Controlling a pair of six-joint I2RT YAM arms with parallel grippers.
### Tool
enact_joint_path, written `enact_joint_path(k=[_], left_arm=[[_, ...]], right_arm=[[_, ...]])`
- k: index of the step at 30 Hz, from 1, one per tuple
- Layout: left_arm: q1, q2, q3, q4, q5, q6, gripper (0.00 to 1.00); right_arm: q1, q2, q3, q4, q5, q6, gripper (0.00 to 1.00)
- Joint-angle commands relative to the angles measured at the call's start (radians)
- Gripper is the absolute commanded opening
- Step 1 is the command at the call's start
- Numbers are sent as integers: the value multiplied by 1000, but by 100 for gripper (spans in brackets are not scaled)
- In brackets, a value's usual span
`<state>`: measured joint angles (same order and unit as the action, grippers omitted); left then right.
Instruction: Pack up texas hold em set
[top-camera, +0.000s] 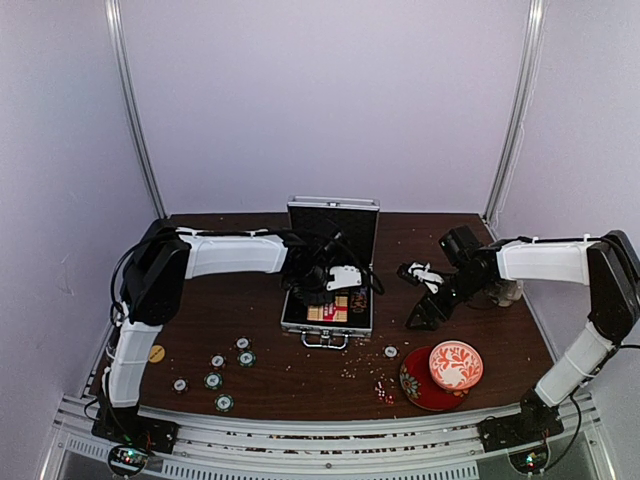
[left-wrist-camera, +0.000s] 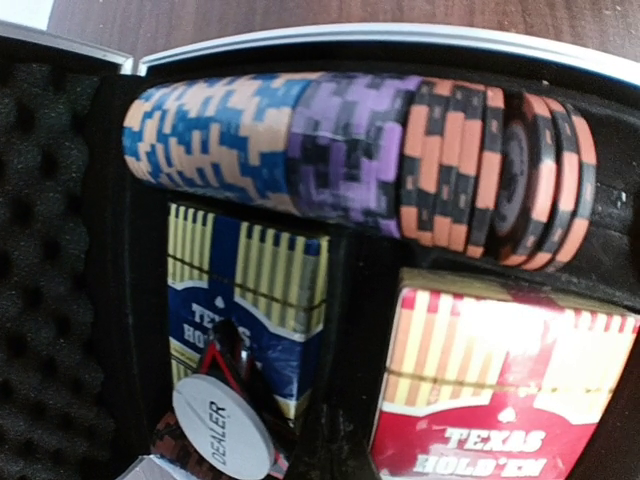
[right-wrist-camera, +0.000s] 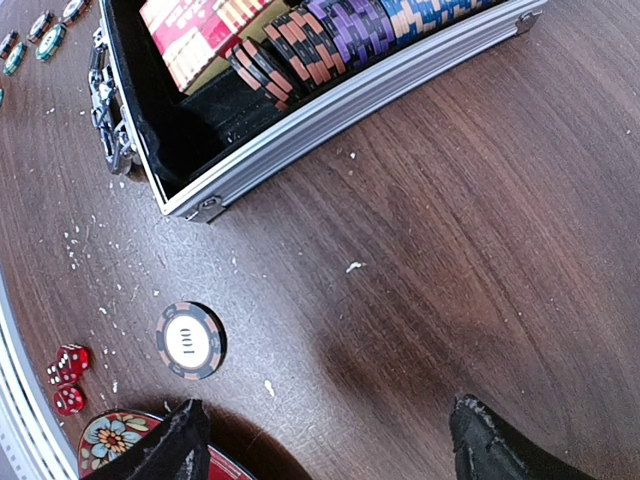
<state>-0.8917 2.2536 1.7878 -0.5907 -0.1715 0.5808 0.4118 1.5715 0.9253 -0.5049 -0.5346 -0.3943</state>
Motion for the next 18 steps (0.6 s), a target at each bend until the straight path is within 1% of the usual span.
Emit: enact_joint_path(k=[1,11,16,18], left_arm=[[-6,-19,-26,-16,65,-12,1],[-7,-14,-41,-17,60,-35,3],[-9,-63,-17,-18,59,-44,4],[-12,-98,-1,-37,60,-60,8]], right_arm=[[-7,8,27,-4,5,-8,84],[-7,10,28,-7,4,-8,83],[-7,12,27,-6,2,-6,83],[-7,12,28,-7,1,-6,83]])
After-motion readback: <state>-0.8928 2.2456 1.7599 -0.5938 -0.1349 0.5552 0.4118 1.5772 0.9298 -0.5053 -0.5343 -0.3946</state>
